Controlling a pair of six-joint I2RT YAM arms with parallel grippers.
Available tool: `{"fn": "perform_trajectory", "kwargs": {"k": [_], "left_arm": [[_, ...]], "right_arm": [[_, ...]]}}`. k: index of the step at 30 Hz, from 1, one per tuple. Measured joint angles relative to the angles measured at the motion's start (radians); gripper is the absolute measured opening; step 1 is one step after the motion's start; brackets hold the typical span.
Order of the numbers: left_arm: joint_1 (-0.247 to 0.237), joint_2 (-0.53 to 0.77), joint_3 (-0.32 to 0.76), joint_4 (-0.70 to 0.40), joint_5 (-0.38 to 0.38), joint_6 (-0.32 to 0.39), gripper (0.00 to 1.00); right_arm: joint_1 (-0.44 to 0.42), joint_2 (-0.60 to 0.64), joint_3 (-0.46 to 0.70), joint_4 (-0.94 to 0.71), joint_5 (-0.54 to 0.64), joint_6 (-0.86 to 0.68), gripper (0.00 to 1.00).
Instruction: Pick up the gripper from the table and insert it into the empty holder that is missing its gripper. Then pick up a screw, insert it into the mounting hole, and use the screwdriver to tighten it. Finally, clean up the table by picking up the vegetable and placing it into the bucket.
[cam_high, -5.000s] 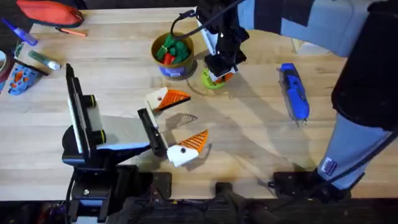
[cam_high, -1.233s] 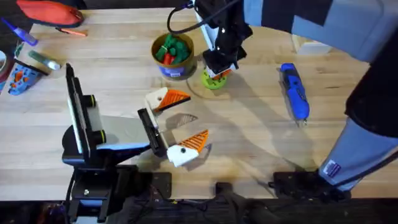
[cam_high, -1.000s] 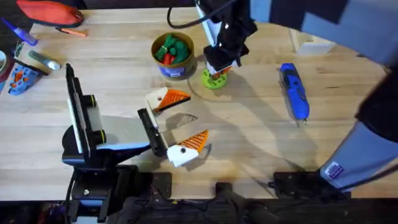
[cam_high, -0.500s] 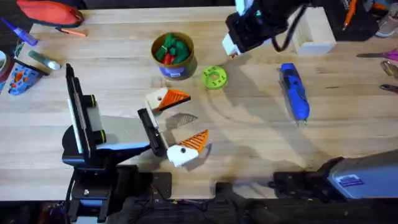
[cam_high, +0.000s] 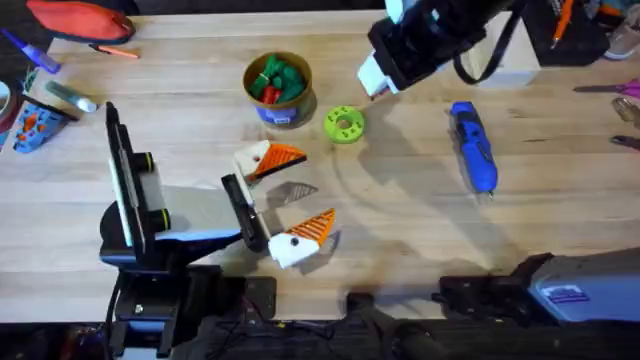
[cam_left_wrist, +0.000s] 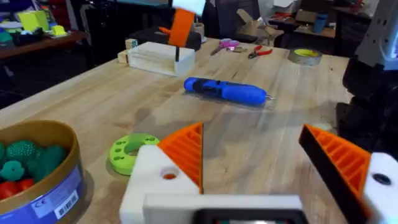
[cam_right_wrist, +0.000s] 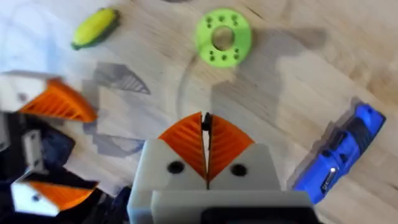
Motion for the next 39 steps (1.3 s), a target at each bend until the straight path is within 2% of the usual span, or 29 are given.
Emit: {"fn": "perform_trajectory", "kwargs": {"k": [8, 10, 11, 12, 21, 34, 39], "left_arm": [[0.0, 0.0, 0.0, 0.0, 0.0, 0.0, 0.985], [0.0, 0.0, 0.0, 0.0, 0.0, 0.0, 0.986], [0.0, 0.0, 0.0, 0.0, 0.0, 0.0, 0.986], [0.0, 0.0, 0.0, 0.0, 0.0, 0.0, 0.986], [0.0, 0.0, 0.0, 0.0, 0.0, 0.0, 0.986], [0.0, 0.0, 0.0, 0.0, 0.0, 0.0, 0.986], [0.0, 0.0, 0.0, 0.0, 0.0, 0.0, 0.986]], "right_arm": [[0.108, 0.031, 0.172, -0.089, 0.021, -0.035, 0.006], [0.136, 0.063, 0.228, -0.12, 0.029, -0.041, 0.006], [0.172, 0.12, 0.305, -0.16, 0.034, -0.052, 0.006], [0.186, 0.143, 0.333, -0.174, 0.035, -0.053, 0.006], [0.288, 0.292, 0.519, -0.225, 0.042, -0.06, 0.006], [0.345, 0.313, 0.553, -0.232, 0.042, -0.078, 0.006], [0.402, 0.313, 0.554, -0.211, 0.042, -0.115, 0.006]]}}
